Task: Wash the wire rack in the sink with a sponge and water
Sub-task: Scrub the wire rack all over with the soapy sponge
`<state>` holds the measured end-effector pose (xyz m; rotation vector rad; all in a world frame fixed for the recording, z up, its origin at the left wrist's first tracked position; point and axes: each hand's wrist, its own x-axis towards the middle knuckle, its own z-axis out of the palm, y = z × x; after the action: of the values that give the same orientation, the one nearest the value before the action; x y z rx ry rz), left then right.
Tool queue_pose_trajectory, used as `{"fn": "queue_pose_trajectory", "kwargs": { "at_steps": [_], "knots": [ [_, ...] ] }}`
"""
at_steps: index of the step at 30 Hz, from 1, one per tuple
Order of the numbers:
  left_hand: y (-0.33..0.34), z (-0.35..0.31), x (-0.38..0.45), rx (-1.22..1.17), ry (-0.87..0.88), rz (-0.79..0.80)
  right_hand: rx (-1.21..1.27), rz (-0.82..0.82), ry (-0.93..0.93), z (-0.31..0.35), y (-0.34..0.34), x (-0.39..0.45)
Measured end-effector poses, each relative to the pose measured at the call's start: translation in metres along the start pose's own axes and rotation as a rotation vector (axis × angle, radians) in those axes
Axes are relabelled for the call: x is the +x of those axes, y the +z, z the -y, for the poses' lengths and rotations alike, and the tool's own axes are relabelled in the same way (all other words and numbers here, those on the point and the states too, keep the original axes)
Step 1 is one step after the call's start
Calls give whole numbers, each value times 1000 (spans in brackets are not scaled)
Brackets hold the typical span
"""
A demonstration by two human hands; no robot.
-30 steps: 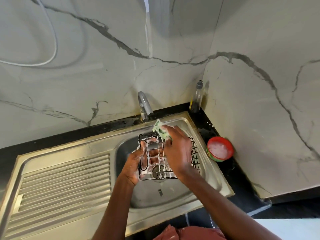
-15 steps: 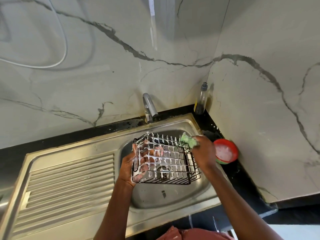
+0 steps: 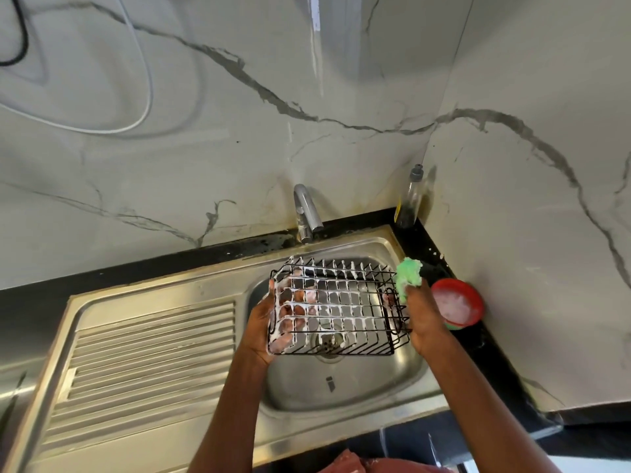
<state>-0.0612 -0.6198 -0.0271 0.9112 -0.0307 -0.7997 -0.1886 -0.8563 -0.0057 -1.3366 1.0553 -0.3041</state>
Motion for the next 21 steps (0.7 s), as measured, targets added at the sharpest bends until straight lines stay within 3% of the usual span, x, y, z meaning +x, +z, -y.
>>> {"fn": "queue_pose_trajectory", "kwargs": {
  "at_steps": [6, 12, 16, 21],
  "knots": [
    [6, 0, 13, 384, 186, -430, 80, -160, -28, 1, 3, 12],
    [30, 0, 14, 647, 375, -611, 87, -203, -120, 4, 7, 17],
    [27, -4, 20, 665, 148, -567, 39, -233, -168, 6, 9, 16],
    [17, -26, 16, 313, -178, -347, 9, -215, -206, 6, 1, 22]
  ]
}}
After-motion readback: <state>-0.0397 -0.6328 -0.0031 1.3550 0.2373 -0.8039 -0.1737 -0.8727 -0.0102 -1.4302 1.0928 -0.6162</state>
